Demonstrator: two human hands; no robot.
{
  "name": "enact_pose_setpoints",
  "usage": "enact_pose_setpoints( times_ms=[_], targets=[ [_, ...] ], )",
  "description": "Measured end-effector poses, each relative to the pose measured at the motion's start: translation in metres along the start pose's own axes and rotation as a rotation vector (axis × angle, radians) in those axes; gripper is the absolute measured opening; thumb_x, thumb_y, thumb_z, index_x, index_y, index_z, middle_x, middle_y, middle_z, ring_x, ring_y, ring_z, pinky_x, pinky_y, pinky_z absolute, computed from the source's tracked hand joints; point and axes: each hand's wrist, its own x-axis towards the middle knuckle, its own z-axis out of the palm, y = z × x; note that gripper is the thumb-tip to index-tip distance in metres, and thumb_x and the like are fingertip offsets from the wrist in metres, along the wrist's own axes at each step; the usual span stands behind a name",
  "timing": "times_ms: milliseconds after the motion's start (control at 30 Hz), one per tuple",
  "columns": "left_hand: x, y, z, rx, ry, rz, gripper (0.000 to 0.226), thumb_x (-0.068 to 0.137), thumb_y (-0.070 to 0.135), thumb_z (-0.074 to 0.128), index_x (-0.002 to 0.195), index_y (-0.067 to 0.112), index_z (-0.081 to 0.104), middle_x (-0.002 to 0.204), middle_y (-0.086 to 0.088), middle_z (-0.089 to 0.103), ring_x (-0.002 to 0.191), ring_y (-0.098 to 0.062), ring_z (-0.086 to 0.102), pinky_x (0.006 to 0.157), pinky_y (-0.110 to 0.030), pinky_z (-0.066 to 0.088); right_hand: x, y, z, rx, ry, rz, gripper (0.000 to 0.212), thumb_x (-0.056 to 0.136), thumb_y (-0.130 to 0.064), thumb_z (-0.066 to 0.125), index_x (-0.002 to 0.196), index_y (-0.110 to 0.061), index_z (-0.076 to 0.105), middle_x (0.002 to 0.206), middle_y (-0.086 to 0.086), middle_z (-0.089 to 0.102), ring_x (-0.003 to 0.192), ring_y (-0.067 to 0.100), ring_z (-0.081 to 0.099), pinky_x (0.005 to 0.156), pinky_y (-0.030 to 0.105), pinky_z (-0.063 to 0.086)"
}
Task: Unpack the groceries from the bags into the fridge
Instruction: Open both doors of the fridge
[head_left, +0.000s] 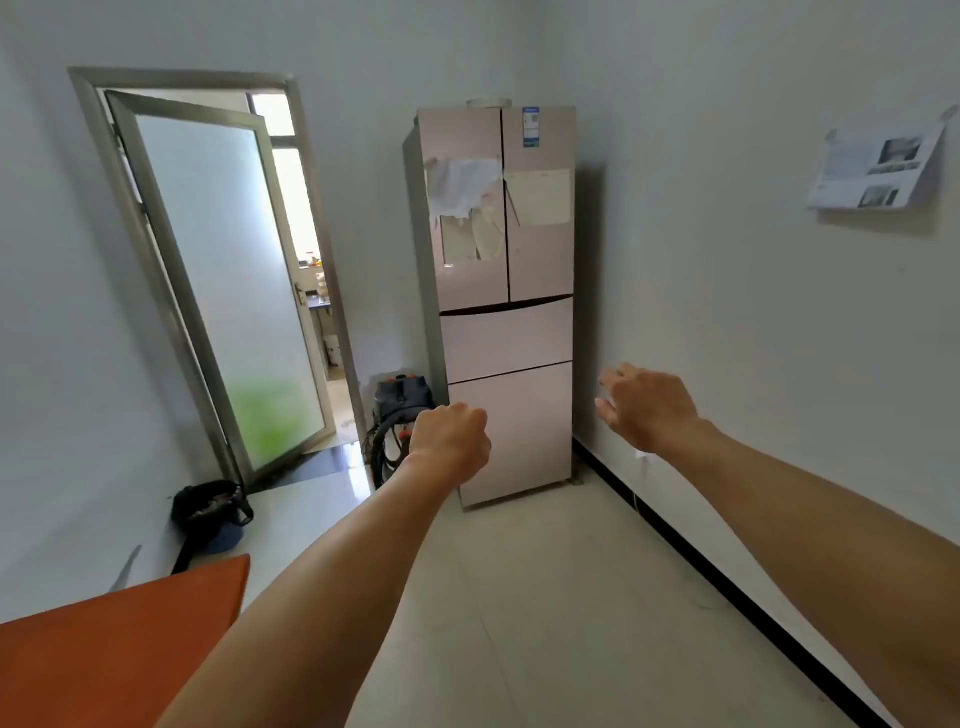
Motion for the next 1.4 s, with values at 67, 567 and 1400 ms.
enact_pose_setpoints(
  times_ms=[67, 567, 1400],
  targets=[
    [0.029, 0.004, 0.015, 0.003, -0.004, -0.006, 0.020, 0.094, 0.022, 0.045, 0.088, 0.012, 0.061, 0.089, -0.008, 0.064, 0.079, -0.028, 0.063, 0.072, -0.038, 0.050, 0.022, 0.014, 0.016, 0.008, 0.019, 0.005, 0.033, 0.098, -0.035, 0.043, 0.119, -0.014, 0.058, 0.109, 0.006, 0.063, 0.089, 0.024, 0.064, 0.070, 0.030, 0.046],
    [0.256, -0.002, 0.119, -0.041, 0.010, -0.070, 0.026, 0.095, 0.029, 0.043, 0.096, 0.013, 0.064, 0.092, -0.005, 0.065, 0.078, -0.026, 0.063, 0.075, -0.041, 0.054, 0.237, 0.101, 0.160, 0.028, -0.008, -0.060, 0.028, 0.097, -0.032, 0.044, 0.111, -0.013, 0.058, 0.102, 0.005, 0.061, 0.084, 0.022, 0.059, 0.069, 0.032, 0.048],
    [0.752, -0.109, 0.337, 0.009, -0.012, 0.081, 0.019, 0.095, 0.024, 0.043, 0.093, 0.012, 0.058, 0.097, -0.006, 0.060, 0.084, -0.027, 0.058, 0.068, -0.035, 0.045, 0.661, 0.188, 0.474, 0.071, -0.122, 0.025, 0.032, 0.097, -0.032, 0.039, 0.116, -0.013, 0.056, 0.111, 0.006, 0.058, 0.096, 0.026, 0.059, 0.071, 0.035, 0.044]
  ],
)
